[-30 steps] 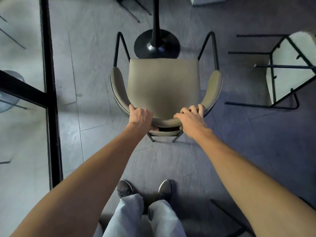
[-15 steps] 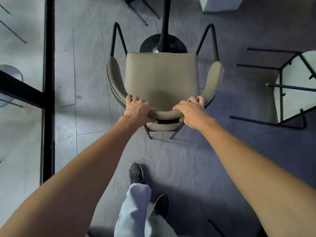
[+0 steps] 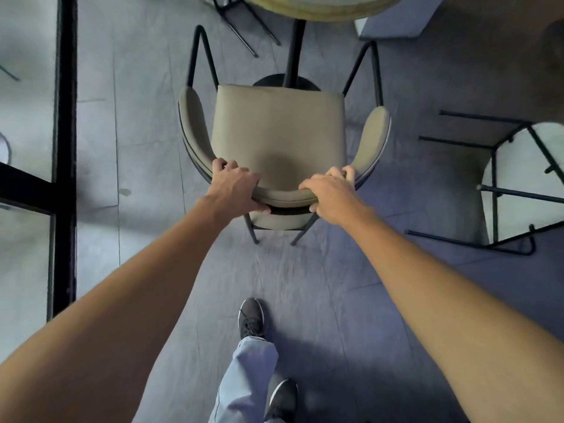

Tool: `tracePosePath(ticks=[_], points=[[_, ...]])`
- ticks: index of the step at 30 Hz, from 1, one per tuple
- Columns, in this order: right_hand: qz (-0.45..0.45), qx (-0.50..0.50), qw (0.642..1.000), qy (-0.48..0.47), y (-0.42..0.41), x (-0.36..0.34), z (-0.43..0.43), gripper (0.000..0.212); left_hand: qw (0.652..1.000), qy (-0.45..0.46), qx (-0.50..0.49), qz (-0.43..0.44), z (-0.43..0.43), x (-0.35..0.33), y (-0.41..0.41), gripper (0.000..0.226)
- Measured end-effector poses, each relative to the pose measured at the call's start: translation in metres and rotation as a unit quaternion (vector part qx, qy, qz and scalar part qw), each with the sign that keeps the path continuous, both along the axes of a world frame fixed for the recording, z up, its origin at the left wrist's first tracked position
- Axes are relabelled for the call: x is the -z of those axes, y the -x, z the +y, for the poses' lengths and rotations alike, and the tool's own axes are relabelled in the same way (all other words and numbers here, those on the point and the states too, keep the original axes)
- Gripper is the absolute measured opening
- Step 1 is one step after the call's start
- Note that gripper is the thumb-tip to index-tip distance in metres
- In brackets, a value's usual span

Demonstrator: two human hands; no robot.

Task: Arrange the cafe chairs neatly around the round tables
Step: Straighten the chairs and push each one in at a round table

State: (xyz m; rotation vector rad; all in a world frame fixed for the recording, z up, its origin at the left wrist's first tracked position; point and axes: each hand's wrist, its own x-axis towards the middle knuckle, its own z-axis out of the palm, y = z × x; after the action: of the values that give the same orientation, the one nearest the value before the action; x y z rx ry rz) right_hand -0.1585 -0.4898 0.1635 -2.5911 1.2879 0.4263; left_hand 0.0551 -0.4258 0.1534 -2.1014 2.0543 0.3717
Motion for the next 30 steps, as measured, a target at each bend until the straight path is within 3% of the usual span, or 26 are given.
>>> tracePosePath(ticks=[19,24,27,30], points=[[-0.021,0.017,0.999,0.018,-0.041,0.006,-0.046,0.043,1.0,-0.001,0.022,-0.006,-0.057,0.005,-0.047,0.062],[-0.011,0.019,1.0,0.017,-0.04,0.002,-0.038,0.042,0.998,-0.053,0.025,-0.013,-0.057,-0.009,-0.041,0.063],[-0.028,0.024,0.999,-0.026,-0.035,-0.016,-0.031,0.049,0.995,-0.097,-0.007,-0.008,-0.059,-0.033,-0.017,0.082],[-0.064,0.052,0.994,-0.065,-0.019,-0.059,-0.031,0.068,0.998,-0.057,0.004,0.01,-0.068,-0.079,0.022,0.102]])
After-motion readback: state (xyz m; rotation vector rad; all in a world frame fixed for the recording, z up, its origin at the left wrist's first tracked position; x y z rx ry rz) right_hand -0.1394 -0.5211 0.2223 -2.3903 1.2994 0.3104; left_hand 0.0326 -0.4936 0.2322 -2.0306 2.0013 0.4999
